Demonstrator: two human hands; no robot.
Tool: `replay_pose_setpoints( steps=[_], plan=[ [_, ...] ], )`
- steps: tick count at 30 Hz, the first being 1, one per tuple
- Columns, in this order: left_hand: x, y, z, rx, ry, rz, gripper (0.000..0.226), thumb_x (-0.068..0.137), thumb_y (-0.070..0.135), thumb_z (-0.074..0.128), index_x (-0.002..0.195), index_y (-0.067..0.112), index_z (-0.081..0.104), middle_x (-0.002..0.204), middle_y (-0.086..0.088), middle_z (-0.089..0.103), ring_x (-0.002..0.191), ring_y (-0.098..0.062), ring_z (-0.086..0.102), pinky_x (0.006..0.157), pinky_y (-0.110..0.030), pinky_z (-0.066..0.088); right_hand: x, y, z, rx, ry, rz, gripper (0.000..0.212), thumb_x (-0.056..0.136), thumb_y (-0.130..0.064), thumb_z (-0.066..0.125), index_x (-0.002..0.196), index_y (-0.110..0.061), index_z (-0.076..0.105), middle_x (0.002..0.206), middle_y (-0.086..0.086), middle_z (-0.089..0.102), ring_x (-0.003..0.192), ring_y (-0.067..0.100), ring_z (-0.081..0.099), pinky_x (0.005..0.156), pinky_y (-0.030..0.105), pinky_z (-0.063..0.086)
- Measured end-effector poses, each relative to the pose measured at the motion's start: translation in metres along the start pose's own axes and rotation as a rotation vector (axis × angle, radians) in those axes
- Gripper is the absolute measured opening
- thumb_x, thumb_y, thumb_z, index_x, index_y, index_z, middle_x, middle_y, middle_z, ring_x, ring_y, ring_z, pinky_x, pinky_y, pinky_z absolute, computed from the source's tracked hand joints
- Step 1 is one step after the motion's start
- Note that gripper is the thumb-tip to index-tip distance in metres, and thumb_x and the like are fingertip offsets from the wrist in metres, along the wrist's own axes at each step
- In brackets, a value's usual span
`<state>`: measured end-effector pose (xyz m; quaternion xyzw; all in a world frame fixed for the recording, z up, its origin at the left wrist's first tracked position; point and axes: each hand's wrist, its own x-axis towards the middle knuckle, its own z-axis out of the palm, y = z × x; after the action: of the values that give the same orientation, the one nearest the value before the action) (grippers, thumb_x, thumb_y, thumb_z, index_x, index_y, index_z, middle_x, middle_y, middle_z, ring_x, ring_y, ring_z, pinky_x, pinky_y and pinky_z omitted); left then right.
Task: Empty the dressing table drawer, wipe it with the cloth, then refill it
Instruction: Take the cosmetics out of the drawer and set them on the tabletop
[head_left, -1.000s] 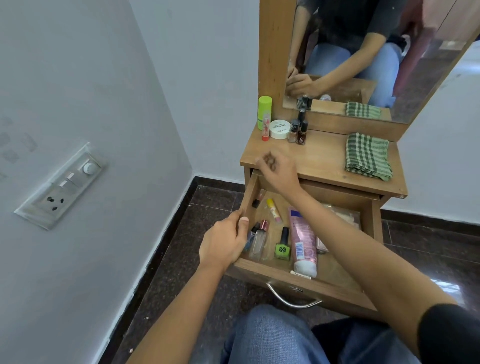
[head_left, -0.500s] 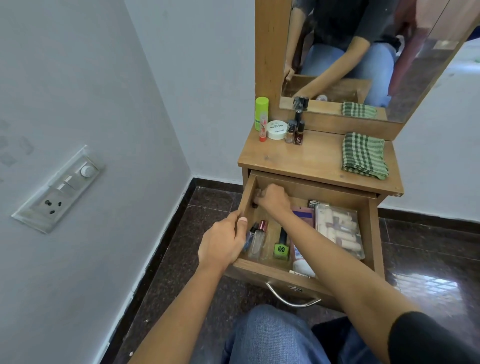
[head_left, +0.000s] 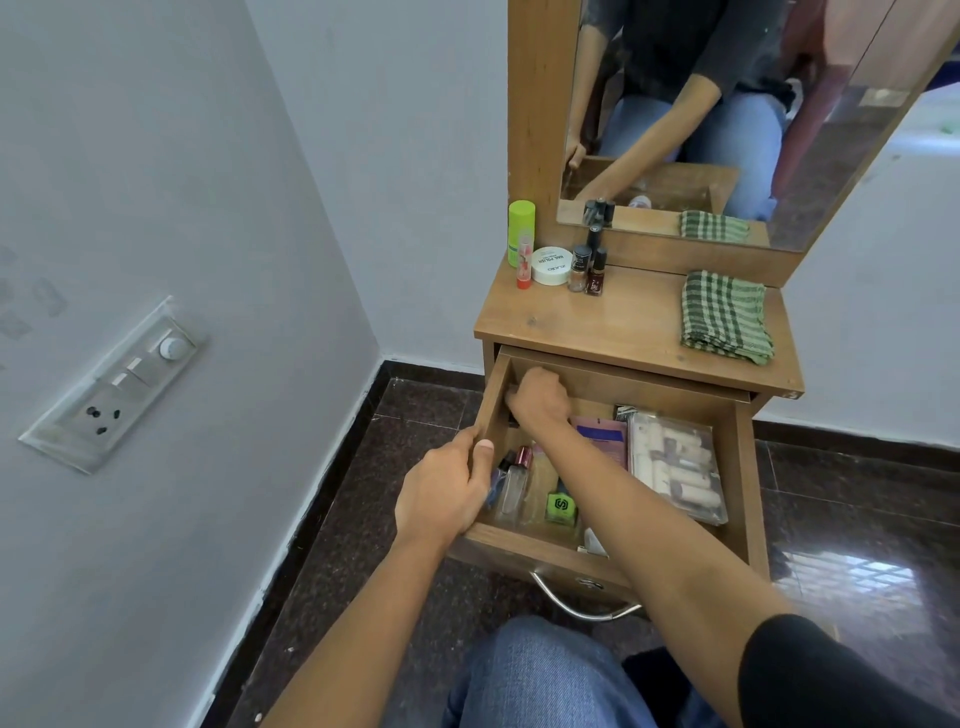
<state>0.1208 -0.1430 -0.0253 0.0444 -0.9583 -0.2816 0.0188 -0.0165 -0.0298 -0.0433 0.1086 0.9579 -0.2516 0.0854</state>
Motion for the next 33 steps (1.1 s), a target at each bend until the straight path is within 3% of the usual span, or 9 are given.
replay_pose_setpoints(
  steps=[5,9,13,16,20,25,29,33],
  plan=[
    [0.001,0.000,0.000,-0.001,0.001,-0.002,0.046,0.100,0.049,0.026,0.134,0.030,0.052,0.088,0.007,0.069,0.078,-0.012,0.065,0.074,-0.038,0.056,-0.004,0.000,-0.003,-0.134,-0.030,-0.059,0.034,0.087,-0.026,0.067,0.114,-0.006,0.061,0.114,0.012,0.065,0.105,0.030,0.065,0.079,0.038,0.055],
    [0.000,0.001,0.000,0.000,0.000,-0.004,0.046,0.101,0.048,0.026,0.134,0.030,0.052,0.086,0.008,0.068,0.075,-0.009,0.063,0.068,-0.032,0.053,-0.007,0.002,-0.006,-0.105,-0.040,-0.084,0.035,0.083,-0.028,0.071,0.110,-0.007,0.062,0.110,0.011,0.066,0.101,0.029,0.066,0.077,0.037,0.055],
    [-0.002,0.002,-0.001,-0.002,0.002,-0.009,0.046,0.101,0.048,0.027,0.135,0.030,0.053,0.090,0.009,0.069,0.073,-0.005,0.057,0.061,-0.025,0.041,-0.017,0.005,-0.021,-0.013,0.024,-0.227,0.018,0.084,-0.029,0.066,0.081,-0.012,0.061,0.083,0.006,0.065,0.081,0.026,0.067,0.070,0.035,0.055],
    [-0.001,0.002,-0.001,-0.001,0.007,-0.012,0.046,0.101,0.048,0.027,0.135,0.030,0.052,0.096,0.006,0.071,0.074,-0.006,0.054,0.062,-0.026,0.039,-0.025,0.005,-0.041,0.185,0.137,-0.503,0.033,0.087,-0.024,0.059,0.058,-0.014,0.045,0.054,-0.001,0.048,0.054,0.017,0.053,0.057,0.030,0.048],
    [-0.001,0.002,0.000,-0.011,0.001,-0.021,0.047,0.101,0.049,0.027,0.136,0.031,0.052,0.100,0.004,0.071,0.085,-0.015,0.065,0.066,-0.028,0.042,-0.010,-0.013,-0.076,0.369,0.346,-0.690,0.018,0.092,-0.022,0.055,0.078,-0.012,0.050,0.072,-0.011,0.051,0.067,0.001,0.048,0.056,0.016,0.035],
    [-0.002,0.002,-0.001,-0.027,0.004,-0.025,0.046,0.101,0.048,0.028,0.136,0.030,0.052,0.097,0.004,0.071,0.085,-0.015,0.066,0.065,-0.028,0.041,0.032,-0.021,-0.077,0.447,0.306,-0.590,0.014,0.095,-0.012,0.052,0.095,0.002,0.052,0.090,0.013,0.054,0.081,0.019,0.047,0.066,0.025,0.031],
    [-0.001,0.002,-0.001,-0.024,0.009,-0.019,0.046,0.101,0.048,0.028,0.137,0.032,0.051,0.105,0.002,0.072,0.092,-0.020,0.066,0.068,-0.029,0.041,0.039,-0.018,-0.067,0.512,0.310,-0.569,0.012,0.093,-0.008,0.053,0.095,0.003,0.050,0.090,0.018,0.060,0.079,0.027,0.056,0.067,0.036,0.042],
    [0.000,0.001,0.000,-0.018,0.014,-0.011,0.047,0.101,0.048,0.028,0.137,0.029,0.052,0.108,0.001,0.071,0.095,-0.020,0.066,0.070,-0.030,0.041,0.041,-0.019,-0.065,0.544,0.310,-0.576,0.011,0.085,0.001,0.059,0.095,0.002,0.055,0.089,0.011,0.062,0.073,0.015,0.054,0.068,0.029,0.046]
  ],
)
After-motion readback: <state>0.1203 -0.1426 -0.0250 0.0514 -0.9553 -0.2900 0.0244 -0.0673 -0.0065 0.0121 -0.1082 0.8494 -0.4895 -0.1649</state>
